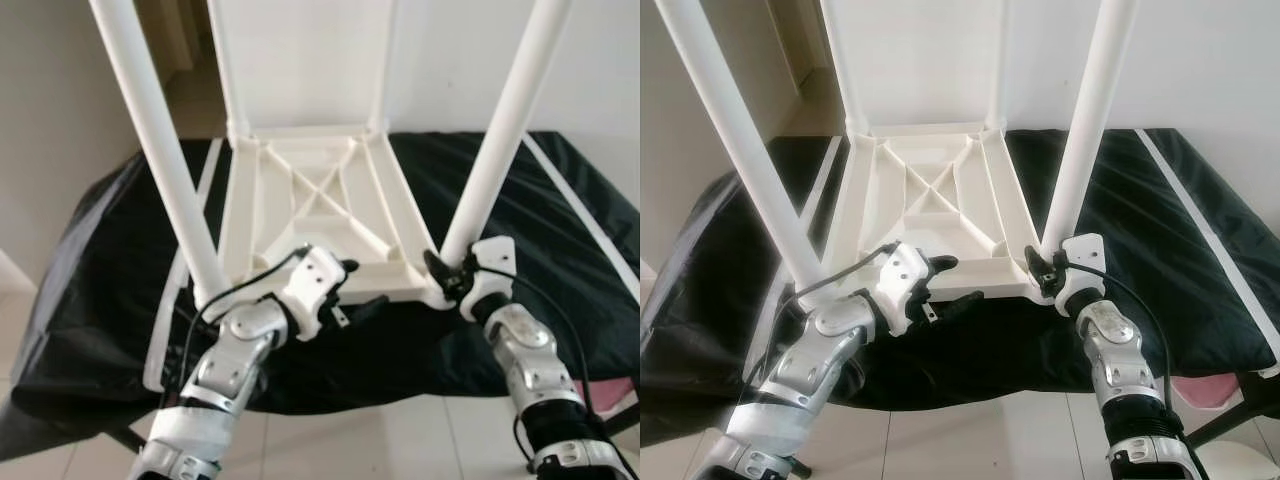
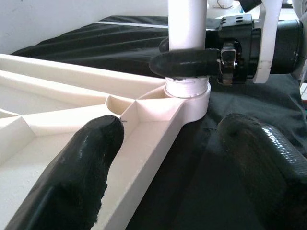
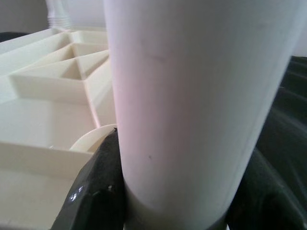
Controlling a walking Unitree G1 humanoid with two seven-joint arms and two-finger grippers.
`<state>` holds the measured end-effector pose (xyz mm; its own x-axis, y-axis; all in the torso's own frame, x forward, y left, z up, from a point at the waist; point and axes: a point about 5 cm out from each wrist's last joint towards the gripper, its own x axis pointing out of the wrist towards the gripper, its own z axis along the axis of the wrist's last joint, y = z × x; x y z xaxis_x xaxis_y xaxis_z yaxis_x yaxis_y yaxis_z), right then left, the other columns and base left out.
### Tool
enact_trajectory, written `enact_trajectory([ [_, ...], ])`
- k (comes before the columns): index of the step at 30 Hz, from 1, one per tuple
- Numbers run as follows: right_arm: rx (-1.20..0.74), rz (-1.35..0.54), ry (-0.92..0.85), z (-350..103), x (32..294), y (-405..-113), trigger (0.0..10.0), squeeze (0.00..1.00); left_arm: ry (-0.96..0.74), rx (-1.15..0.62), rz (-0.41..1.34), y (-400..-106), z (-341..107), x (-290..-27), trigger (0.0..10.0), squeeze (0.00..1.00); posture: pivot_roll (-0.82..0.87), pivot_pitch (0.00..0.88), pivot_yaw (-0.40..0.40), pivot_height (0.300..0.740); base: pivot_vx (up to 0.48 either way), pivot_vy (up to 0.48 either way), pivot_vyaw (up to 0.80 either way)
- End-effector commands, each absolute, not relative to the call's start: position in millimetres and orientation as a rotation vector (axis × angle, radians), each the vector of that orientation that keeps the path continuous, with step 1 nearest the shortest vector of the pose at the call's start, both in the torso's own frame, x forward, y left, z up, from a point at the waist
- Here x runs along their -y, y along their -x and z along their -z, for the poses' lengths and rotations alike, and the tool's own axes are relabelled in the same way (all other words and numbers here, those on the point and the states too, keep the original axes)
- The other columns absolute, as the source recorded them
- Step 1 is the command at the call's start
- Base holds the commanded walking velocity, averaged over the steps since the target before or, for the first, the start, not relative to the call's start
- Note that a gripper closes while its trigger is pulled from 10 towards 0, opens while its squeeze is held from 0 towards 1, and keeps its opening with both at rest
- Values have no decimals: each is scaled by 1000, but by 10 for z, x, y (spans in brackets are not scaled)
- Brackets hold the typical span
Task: Building children table
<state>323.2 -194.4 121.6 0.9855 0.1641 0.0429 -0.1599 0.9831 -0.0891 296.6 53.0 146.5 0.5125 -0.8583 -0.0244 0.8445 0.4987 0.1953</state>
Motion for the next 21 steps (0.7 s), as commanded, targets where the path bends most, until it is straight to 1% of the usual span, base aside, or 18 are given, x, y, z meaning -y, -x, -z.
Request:
enact_trajectory([
  [1,-55,-63,96,-1031,2029,-3180,10000,0,-212,72,1019,-2992,-1439,-522,10000,0,-86,0,9,740,0,0,0],
  [2,-55,-63,96,-1031,2029,-3180,10000,0,-212,72,1019,-2992,-1439,-522,10000,0,-86,0,9,740,0,0,0],
  [6,-64,79,26,-1003,1922,-3162,10000,0,-209,77,1026,-2990,-1439,-477,10000,0,-86,0,3,740,0,0,0],
  [11,-61,147,-5,-1001,1853,-3151,10000,0,-207,79,1027,-2992,-1442,-470,10000,0,-85,0,3,740,0,0,0],
  [13,-36,245,-39,-1031,1803,-3169,10000,0,-223,71,1020,-3002,-1428,-474,10000,0,-80,0,2,740,0,0,0],
  [14,-36,245,-39,-1031,1803,-3169,10000,0,-223,71,1020,-3002,-1428,-474,10000,0,-80,0,2,740,0,0,0],
  [16,-29,316,-60,-1053,1750,-3183,10000,0,-207,77,1021,-3008,-1449,-459,10000,0,-74,0,1,740,0,0,0],
  [19,-30,325,-63,-1057,1727,-3186,10000,0,-202,81,1021,-3010,-1458,-453,10000,0,-72,0,1,740,0,0,0],
  [21,-43,294,-82,-1053,1634,-3186,10000,0,-208,83,1018,-3018,-1455,-456,10000,0,-72,0,1,740,0,0,0],
])
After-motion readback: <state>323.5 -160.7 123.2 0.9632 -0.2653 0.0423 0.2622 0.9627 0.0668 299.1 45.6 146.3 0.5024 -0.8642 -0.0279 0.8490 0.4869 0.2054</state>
